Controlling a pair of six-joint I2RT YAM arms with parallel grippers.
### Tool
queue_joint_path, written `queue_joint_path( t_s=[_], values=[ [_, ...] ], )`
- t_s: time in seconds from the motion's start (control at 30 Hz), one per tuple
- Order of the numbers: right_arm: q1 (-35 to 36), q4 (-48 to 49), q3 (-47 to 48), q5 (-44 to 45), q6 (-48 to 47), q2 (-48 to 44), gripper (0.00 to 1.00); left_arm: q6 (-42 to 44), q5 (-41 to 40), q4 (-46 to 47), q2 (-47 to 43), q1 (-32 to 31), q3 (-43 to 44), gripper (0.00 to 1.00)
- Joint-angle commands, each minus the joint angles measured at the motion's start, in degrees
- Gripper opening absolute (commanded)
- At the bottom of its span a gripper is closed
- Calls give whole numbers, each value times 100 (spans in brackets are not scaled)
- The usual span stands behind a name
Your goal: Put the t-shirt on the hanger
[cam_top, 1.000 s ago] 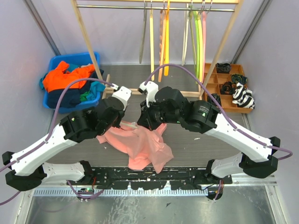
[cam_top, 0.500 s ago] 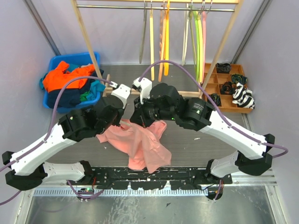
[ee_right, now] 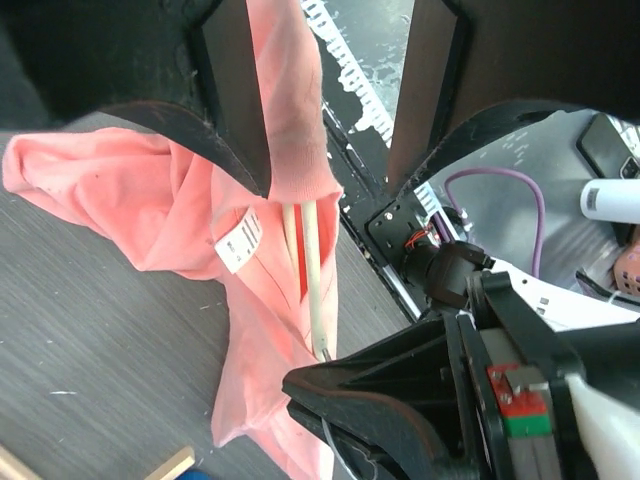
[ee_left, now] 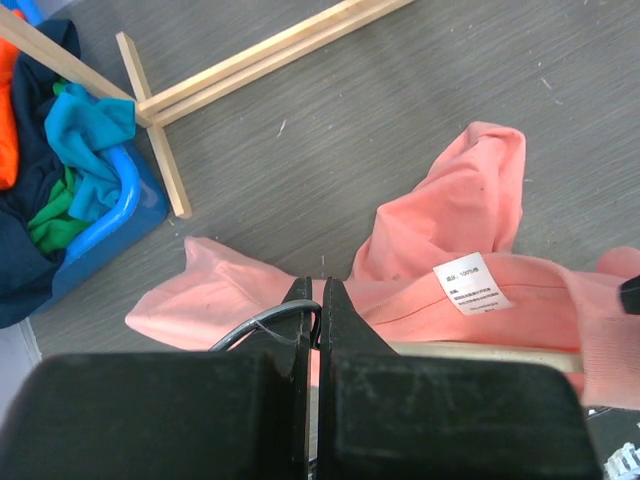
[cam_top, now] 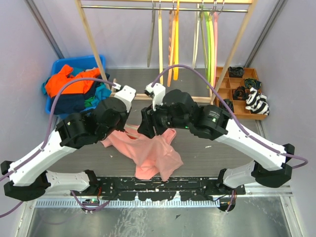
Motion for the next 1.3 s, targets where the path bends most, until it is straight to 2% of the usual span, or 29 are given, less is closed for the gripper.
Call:
queue_joint_path(
  t_s=[0.0,0.13,0.37,0.57,0.8,0.93,1.1,1.27],
  values=[
    [0,-69,412,442,-12,-458,57,148,-91,77,64,-8,525,0],
    [0,-175,654,754,-58,-603,63,246,-23,40,203,-12,987,0],
    [-3,-247,698,985,-62,-748,82,456,95,-62,476,-7,1705,0],
    [-4,-271,871,929,23,-715,84,564,166,-140,620,-7,2150,0],
    [-8,-349,883,605,56,-640,77,657,128,-167,757,-8,2303,0],
    [-9,-406,784,649,107,-648,70,667,117,-112,754,-7,2298,0],
    [-4,-651,630,794,116,-559,65,667,126,-35,758,-8,2292,0],
    [-9,-747,579,983,90,-453,55,659,148,12,756,-8,2253,0]
  ],
)
